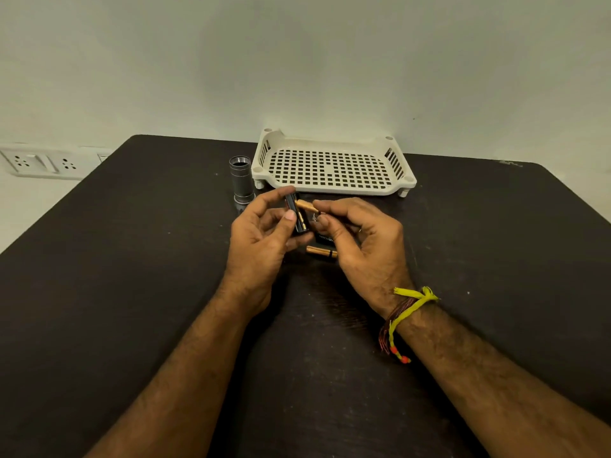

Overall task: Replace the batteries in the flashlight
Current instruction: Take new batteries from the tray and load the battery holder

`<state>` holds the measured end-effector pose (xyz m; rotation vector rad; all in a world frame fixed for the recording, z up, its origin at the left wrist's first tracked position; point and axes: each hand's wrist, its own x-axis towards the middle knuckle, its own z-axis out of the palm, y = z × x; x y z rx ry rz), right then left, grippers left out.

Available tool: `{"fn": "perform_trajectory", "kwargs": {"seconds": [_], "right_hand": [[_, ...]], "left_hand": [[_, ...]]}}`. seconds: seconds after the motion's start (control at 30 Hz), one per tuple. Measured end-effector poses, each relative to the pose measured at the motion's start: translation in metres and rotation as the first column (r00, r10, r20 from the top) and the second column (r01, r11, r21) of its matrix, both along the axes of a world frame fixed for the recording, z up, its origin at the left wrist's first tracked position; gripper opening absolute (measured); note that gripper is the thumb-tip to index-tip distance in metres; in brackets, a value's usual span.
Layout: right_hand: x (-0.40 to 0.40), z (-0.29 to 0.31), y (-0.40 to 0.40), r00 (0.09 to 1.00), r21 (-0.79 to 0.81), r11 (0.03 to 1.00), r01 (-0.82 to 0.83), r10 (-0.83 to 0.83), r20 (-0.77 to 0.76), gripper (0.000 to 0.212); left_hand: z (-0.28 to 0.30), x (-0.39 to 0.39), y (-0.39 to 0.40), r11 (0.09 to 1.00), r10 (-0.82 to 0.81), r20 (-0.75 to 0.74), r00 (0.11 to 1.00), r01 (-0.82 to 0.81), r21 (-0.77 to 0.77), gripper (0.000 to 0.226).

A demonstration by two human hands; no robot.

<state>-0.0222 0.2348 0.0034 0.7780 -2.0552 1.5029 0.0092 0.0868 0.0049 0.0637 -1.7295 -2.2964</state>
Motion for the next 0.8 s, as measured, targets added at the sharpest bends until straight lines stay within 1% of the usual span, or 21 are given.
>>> {"fn": "perform_trajectory", "kwargs": {"seconds": [0.13,0.37,0.43,0.5,0.57,0.67,0.8], "right_hand": [[0.0021,0.0026,0.0011,0.996,0.036,0.997,0.071,-0.069,-0.051,0.016],[0.0048,0.0036,0.0017,0.995,0.088,0.993,0.084,-0.080,-0.051,0.008],[0.0040,0.0031,0.0023,0.996,0.075,0.994,0.086,-0.084,-0.030,0.008],[0.0043,0.0024,0.0017,0.995,0.032,0.995,0.090,-0.091,0.031,0.008],[0.0052,0.0024,0.0004,0.986,-0.027,0.995,0.099,-0.094,0.136,0.009],[0.0058,0.0030,-0.0011,0.953,-0.110,0.987,0.115,-0.078,0.292,0.009],[0.0068,0.0038,-0.0024,0.932,-0.143,0.983,0.118,-0.061,0.356,0.007]], "left_hand": [[0.0001,0.0002,0.0015,1.000,0.022,-0.014,1.000,-0.022,-0.013,0.033],[-0.0016,-0.0002,0.0001,1.000,0.010,-0.027,1.000,-0.010,0.002,0.034],[-0.0021,-0.0004,-0.0007,1.000,0.000,-0.029,1.000,0.000,0.019,0.034],[-0.0027,-0.0005,-0.0011,0.999,-0.003,-0.033,0.999,0.004,0.037,0.035],[-0.0034,-0.0005,-0.0010,0.999,-0.002,-0.040,0.999,0.003,0.039,0.035],[-0.0049,-0.0005,-0.0013,1.000,0.010,-0.038,0.999,-0.010,-0.002,0.034],[-0.0055,-0.0002,-0.0015,1.000,0.012,-0.033,0.999,-0.012,-0.011,0.033]]}}
